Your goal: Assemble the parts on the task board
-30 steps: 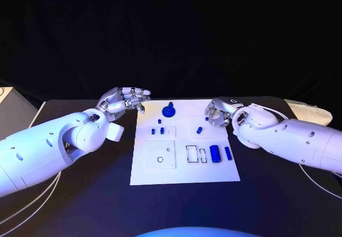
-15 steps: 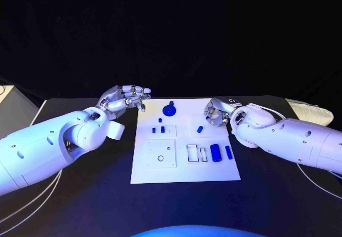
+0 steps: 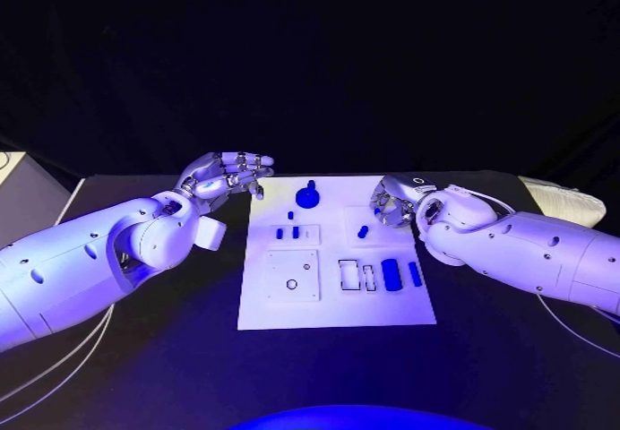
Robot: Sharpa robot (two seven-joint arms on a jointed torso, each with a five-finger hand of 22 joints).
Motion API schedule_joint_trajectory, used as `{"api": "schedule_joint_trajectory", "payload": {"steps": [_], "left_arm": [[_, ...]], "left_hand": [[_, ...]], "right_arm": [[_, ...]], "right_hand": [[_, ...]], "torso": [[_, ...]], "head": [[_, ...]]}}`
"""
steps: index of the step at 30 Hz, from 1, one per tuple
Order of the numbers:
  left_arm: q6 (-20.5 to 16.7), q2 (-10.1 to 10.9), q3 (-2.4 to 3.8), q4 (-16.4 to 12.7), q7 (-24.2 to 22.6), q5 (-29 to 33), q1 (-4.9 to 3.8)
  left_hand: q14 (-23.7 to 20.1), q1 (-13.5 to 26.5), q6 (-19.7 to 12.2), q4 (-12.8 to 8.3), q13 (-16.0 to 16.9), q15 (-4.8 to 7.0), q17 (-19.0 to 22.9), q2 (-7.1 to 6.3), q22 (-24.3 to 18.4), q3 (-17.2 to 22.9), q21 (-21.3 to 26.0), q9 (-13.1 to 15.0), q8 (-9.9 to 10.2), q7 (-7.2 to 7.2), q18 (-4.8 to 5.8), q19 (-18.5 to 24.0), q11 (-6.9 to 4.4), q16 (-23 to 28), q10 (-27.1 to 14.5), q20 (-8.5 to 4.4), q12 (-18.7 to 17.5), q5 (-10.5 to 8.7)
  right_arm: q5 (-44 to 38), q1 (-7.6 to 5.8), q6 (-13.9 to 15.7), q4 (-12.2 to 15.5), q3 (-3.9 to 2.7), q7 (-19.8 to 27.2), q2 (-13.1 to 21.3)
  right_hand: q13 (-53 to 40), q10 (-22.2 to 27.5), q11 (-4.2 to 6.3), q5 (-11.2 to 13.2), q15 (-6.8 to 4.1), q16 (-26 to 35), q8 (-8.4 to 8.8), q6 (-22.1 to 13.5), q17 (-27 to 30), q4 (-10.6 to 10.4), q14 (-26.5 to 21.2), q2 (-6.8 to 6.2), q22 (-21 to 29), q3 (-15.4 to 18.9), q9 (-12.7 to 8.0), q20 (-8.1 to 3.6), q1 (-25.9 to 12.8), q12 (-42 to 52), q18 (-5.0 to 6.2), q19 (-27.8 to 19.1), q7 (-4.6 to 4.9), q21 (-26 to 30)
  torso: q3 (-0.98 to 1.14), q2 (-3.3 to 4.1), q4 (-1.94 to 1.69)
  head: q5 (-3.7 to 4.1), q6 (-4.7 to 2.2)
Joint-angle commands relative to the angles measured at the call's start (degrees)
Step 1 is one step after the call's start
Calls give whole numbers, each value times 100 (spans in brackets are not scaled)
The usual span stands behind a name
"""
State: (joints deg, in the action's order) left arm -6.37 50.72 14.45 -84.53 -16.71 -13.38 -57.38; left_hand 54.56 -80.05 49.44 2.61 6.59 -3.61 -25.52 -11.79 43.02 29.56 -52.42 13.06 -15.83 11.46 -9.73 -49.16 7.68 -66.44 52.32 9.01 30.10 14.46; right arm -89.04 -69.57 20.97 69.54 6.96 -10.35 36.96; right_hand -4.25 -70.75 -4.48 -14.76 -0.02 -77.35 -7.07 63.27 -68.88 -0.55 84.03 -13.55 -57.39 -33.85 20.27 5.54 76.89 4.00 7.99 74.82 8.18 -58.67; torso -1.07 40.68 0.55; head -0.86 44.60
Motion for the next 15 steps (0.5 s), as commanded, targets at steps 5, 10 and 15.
{"api": "schedule_joint_trajectory", "payload": {"steps": [5, 10, 15], "left_arm": [[15, 6, 6, -27, -67, 38, 5], [5, 12, 6, -30, -62, -8, 6], [1, 19, 6, -34, -58, -32, 6]], "left_hand": [[25, -32, -30, 3, -6, -3, 6, 20, -11, -30, 31, -5, 21, -6, -82, -50, 8, 29, -50, 5, -30, -5], [25, -32, -30, 3, -6, -3, 6, 20, -11, -30, 31, -5, 21, -6, -82, -50, 8, 29, -50, 5, -30, -5], [25, -30, -33, 7, -8, -6, 8, 22, -15, -36, 36, -6, 22, -4, -81, -54, 10, 30, -57, 7, -31, -6]], "right_arm": [[-230, 100, -445, 22, 54, -126, -41], [-269, 112, -443, 41, 56, -172, -45], [-319, 126, -326, 64, 57, -237, -37]], "right_hand": [[-16, -65, 23, 46, -44, -39, -53, 71, -15, 2, 239, 83, -47, -38, 22, -20, -8, 22, -79, 29, -11, -63], [-50, -181, 60, 134, -82, -62, -126, 138, -11, 52, 233, 211, -113, -143, 77, -52, 90, 42, -85, 43, -41, -116], [-84, -283, 86, 154, -111, -114, -192, 167, -43, 156, 240, 347, -271, -327, 143, -91, 195, 39, -110, 87, -54, -260]], "torso": [[3, 0, 7], [0, -5, 5], [-1, -6, 8]], "head": [[2, 26], [13, 39], [17, 41]]}}
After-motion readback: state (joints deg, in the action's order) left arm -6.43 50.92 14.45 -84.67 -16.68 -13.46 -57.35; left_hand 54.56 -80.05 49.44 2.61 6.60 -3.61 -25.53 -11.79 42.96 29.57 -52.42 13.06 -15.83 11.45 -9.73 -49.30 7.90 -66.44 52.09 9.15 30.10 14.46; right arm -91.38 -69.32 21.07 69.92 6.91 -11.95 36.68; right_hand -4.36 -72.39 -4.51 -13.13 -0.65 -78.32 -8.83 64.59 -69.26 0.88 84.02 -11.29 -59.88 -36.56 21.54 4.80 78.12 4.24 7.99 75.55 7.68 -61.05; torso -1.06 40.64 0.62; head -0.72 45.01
